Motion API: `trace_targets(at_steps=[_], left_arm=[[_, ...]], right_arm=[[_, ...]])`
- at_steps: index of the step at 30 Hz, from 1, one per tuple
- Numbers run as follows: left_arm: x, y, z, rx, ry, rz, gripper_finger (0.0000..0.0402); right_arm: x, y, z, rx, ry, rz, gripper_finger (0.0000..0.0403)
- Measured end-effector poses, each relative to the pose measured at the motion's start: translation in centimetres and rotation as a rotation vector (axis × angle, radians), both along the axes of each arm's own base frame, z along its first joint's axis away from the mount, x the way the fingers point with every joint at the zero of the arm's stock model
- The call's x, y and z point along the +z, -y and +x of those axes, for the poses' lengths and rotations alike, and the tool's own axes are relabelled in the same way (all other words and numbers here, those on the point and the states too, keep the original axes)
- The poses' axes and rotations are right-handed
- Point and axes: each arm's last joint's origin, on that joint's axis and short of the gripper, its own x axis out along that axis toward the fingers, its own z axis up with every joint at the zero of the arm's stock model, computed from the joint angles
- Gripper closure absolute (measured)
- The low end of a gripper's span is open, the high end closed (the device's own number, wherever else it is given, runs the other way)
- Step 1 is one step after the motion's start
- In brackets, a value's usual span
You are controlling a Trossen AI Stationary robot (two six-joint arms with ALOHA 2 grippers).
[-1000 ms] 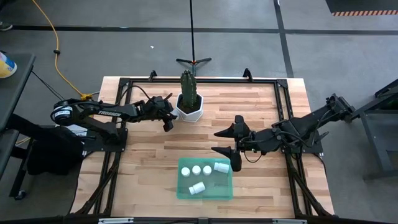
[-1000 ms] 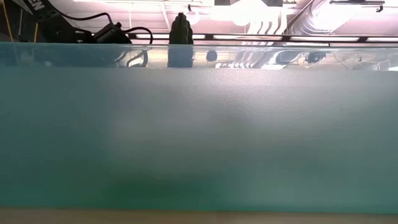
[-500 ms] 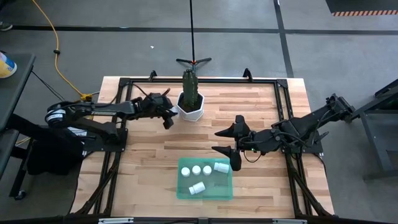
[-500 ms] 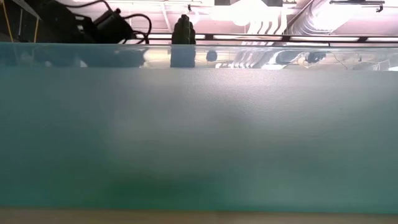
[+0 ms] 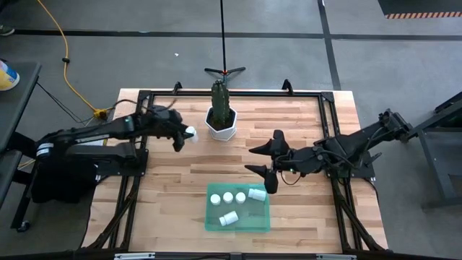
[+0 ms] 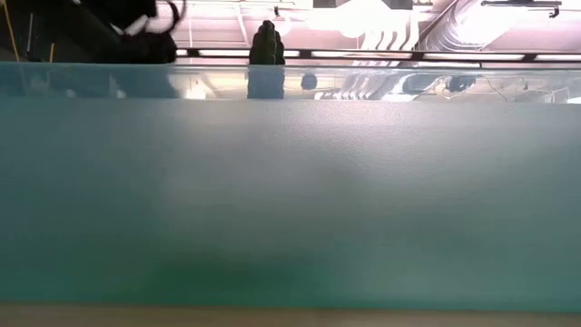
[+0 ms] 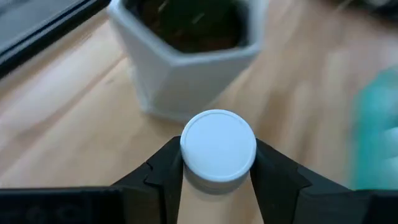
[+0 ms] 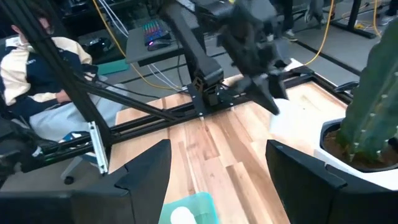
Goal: Pick and place pill bottles into a basket
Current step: Put the white pill bottle into the green bin
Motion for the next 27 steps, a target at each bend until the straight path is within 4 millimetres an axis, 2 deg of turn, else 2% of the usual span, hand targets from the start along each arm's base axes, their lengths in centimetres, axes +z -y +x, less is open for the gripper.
trace_targets(at_steps=[5, 12, 18, 27], left_arm=[[2.1, 1.1, -1.8, -0.04, 0.195, -0.146, 0.0214], [4.4, 2.6, -3.3, -0.201, 0.427, -0.339, 0.0214], [5.7, 4.3, -2.4, -0.335, 0.537, -0.379, 0.0214], [5.3, 8.1, 0.5, -0.401, 0.529, -0.372, 0.0214]], right_arm=[[0.0, 0.7, 0.3, -0.018, -0.003, -0.012, 0.015], [0.0, 1.6, 0.6, -0.047, -0.004, -0.016, 0.015], [0.0, 2.1, 0.7, -0.067, -0.004, -0.015, 0.015], [0.0, 2.2, 0.7, -0.102, -0.001, -0.024, 0.015]])
